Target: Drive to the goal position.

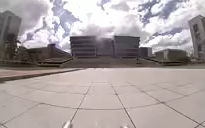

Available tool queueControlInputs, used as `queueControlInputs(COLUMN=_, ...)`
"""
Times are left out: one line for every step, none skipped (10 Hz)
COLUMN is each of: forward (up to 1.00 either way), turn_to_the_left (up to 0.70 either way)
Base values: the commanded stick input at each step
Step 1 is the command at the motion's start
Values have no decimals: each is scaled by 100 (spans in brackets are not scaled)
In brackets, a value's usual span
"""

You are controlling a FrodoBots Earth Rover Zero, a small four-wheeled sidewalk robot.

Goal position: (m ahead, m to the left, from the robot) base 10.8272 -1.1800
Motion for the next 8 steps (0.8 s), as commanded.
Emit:
queueControlInputs(forward=70, turn_to_the_left=0)
queueControlInputs(forward=70, turn_to_the_left=0)
queueControlInputs(forward=70, turn_to_the_left=0)
queueControlInputs(forward=70, turn_to_the_left=0)
queueControlInputs(forward=70, turn_to_the_left=0)
queueControlInputs(forward=70, turn_to_the_left=0)
queueControlInputs(forward=70, turn_to_the_left=0)
queueControlInputs(forward=70, turn_to_the_left=0)
